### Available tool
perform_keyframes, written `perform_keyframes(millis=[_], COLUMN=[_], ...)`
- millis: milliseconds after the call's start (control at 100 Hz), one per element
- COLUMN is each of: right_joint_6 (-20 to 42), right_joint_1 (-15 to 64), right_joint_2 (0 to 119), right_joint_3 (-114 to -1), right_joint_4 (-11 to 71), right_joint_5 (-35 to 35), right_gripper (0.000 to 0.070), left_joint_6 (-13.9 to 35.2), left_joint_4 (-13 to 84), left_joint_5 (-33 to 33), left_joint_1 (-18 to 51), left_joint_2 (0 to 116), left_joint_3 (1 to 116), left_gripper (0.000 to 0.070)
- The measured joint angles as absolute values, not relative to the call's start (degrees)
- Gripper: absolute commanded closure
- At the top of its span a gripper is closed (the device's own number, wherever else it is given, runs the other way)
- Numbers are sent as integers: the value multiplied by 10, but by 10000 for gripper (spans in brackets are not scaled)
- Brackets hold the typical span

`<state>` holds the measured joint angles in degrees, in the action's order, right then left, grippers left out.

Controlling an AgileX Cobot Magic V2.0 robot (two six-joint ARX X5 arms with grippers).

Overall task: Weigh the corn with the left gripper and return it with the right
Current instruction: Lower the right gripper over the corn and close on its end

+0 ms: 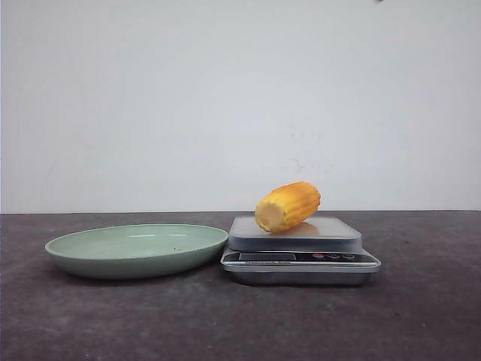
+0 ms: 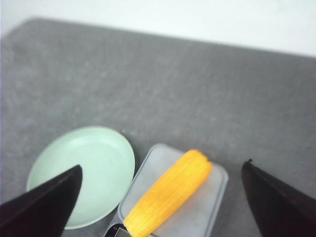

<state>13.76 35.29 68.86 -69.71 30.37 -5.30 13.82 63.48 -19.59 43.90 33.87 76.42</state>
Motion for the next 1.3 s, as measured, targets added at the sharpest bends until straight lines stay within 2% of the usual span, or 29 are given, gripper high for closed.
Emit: perform_keyframes(millis=[290,550,1140,1300], right_joint_6=[151,184,230,236], right_joint_1=[363,353,344,343], right_joint_2=[858,955,988,991], right_joint_3=[-714,-737,-737,-738], right_joint_4=[276,272,356,356], right_joint_5=[-62,-62,-56,-34], right_gripper=[0,0,0,0], left_joint_6=[154,157,156,156], left_joint_4=[623,620,620,620], left_joint_5=[-177,-178,-178,-178], left_joint_1=[439,439,439,439], left_joint_2=[337,336,336,336], left_joint_3=[716,716,716,716], left_gripper=[255,255,255,255])
